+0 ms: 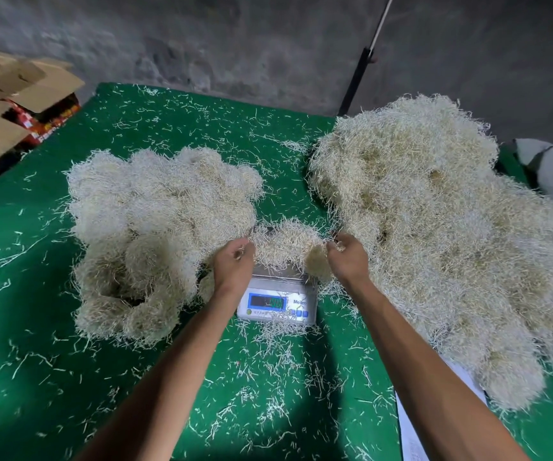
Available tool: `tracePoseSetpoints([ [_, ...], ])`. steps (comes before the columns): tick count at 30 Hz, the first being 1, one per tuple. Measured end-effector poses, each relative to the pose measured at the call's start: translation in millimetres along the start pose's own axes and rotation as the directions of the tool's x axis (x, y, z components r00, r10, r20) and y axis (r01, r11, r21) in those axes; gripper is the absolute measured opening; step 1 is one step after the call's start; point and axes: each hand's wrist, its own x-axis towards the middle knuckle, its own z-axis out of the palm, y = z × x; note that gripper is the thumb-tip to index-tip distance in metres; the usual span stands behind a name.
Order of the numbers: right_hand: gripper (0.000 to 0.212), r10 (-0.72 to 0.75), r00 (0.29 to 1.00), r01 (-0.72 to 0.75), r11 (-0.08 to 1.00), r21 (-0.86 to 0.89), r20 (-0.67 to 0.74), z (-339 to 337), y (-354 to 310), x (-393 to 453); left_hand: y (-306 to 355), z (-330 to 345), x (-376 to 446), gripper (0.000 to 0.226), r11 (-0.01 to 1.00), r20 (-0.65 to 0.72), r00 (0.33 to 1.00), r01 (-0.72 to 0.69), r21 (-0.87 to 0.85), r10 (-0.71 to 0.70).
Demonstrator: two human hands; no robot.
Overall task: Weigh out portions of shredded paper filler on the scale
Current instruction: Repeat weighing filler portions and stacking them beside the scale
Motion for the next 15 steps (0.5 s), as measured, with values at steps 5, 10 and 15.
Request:
tracePoseSetpoints([
  [5, 0.045, -0.015, 0.998, 0.012, 0.998, -0.057, -0.061, 4, 6, 9, 3, 7, 14, 0.03, 0.999, 0.008, 1.0, 0.01, 0.052, -0.01],
  [10, 0.042, -0.005, 1.0, 0.003, 0.998, -0.067, -0.027, 16, 13, 21, 9, 18, 26, 0.033, 0.984, -0.006, 0.999, 0.039, 0.175, -0.039],
  [15, 0.031, -0.022, 0.995, 0.018, 0.999, 0.038, 0.102, 38, 11, 15, 19, 45, 38, 0.069, 0.95, 0.155, 0.977, 0.096, 0.297, -0.148],
])
